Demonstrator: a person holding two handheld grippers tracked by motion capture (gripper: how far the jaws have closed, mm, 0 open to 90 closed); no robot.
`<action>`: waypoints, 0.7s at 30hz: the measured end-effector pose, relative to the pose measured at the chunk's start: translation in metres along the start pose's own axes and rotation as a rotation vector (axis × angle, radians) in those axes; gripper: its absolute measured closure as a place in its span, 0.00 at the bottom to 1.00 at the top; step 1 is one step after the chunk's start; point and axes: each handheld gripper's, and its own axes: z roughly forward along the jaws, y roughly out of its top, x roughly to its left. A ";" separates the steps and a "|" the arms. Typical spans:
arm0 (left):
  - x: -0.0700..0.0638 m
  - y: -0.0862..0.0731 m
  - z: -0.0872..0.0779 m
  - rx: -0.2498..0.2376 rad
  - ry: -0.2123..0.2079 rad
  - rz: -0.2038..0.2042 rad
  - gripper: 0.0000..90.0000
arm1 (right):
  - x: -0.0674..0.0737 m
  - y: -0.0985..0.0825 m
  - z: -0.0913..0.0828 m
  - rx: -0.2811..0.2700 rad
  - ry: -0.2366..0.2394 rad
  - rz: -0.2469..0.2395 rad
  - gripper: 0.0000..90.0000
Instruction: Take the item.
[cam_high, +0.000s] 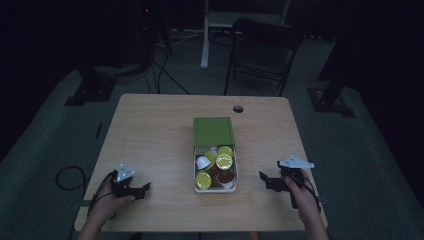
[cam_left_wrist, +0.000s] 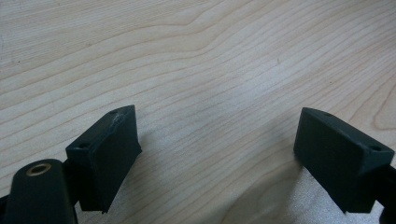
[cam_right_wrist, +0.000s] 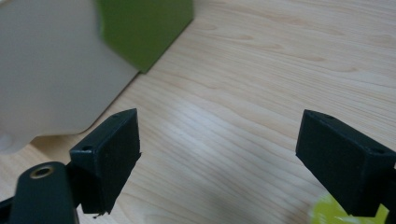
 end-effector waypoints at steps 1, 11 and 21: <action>0.000 0.000 0.000 0.000 0.001 0.000 0.16 | 0.001 0.000 0.001 0.000 0.010 -0.005 0.15; 0.000 0.000 0.000 0.000 0.000 0.000 0.16 | 0.019 -0.008 0.017 0.045 0.094 -0.067 0.15; 0.000 0.000 0.000 0.000 0.000 0.000 0.16 | 0.032 -0.016 0.026 0.083 0.145 -0.150 0.15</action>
